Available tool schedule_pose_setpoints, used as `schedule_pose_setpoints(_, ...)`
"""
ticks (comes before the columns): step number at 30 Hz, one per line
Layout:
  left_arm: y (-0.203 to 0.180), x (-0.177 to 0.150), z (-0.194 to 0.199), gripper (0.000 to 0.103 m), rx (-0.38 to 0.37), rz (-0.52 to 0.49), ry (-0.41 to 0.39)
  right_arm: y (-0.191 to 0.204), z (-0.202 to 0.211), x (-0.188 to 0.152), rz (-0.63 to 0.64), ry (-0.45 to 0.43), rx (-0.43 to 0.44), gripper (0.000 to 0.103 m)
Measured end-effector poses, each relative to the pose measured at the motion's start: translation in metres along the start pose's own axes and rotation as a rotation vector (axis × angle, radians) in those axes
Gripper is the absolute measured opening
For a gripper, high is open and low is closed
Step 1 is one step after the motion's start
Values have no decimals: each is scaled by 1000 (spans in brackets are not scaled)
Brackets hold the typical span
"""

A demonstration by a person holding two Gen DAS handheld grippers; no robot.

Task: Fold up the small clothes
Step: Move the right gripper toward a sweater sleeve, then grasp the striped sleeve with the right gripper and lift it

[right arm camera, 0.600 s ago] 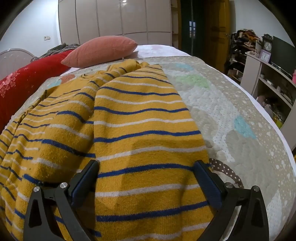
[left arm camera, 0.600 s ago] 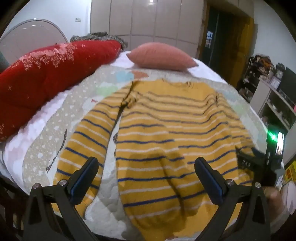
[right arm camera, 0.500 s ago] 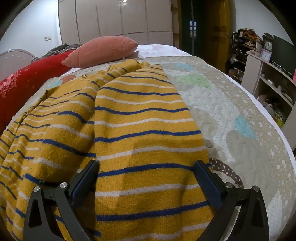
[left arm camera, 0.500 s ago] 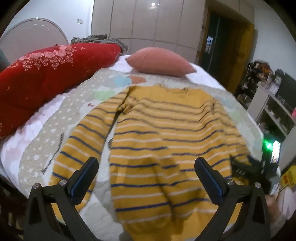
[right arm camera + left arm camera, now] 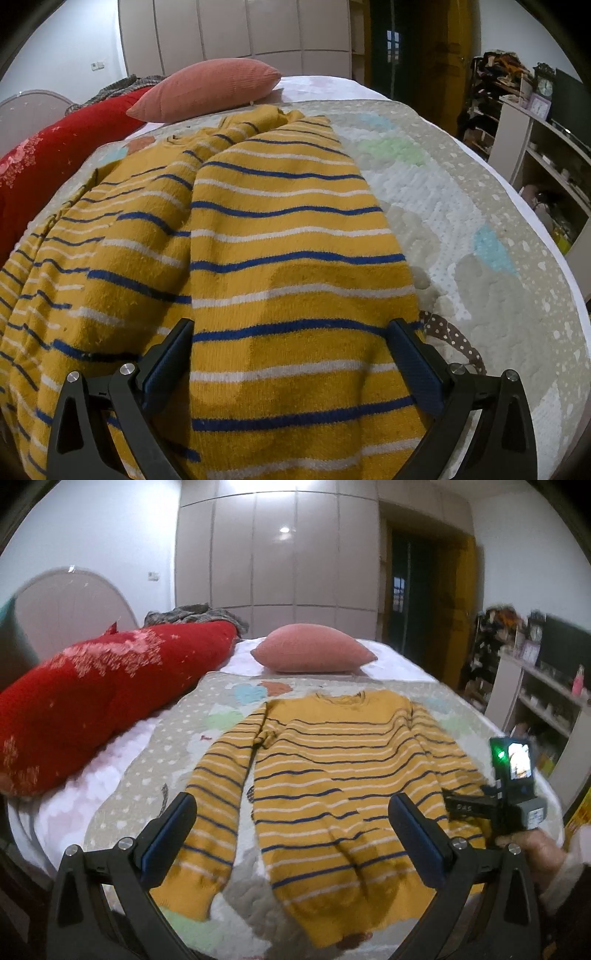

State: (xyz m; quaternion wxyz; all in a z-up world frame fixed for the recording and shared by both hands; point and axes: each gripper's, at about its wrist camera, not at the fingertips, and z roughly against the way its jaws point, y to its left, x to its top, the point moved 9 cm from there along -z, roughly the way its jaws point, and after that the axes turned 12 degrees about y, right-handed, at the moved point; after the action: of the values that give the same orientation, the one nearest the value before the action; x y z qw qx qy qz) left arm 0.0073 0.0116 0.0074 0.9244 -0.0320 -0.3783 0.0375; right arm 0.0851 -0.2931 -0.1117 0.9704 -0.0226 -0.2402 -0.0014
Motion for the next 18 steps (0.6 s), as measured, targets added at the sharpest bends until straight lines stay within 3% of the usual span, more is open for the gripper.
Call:
schedule_pose_setpoints(3, 17, -9, 3, 103, 12, 27, 32, 2, 8, 4, 24, 16, -16, 97)
schedule_pose_setpoints(5, 27, -15, -1, 103, 16, 39, 55, 5, 35, 6, 26, -13, 103, 72)
schedule_pose_setpoints(6, 30, -18, -3, 103, 14, 45, 62, 2, 53, 6, 9, -49, 178, 72)
schedule_pose_setpoints(9, 33, -29, -17, 103, -13, 69, 101, -29, 81, 4, -42, -102, 157, 74)
schedule_pose_setpoints(13, 26, -38, -37, 103, -52, 86, 154, -84, 59, -14, -168, 16, 129, 74)
schedule_pose_setpoints(16, 16, -39, -47, 103, -32, 43, 181, -89, 38, -28, -193, 74, 166, 74)
schedule_pose_setpoints(18, 12, -38, -51, 103, -14, 17, 185, -81, 30, -32, -181, 63, 153, 75)
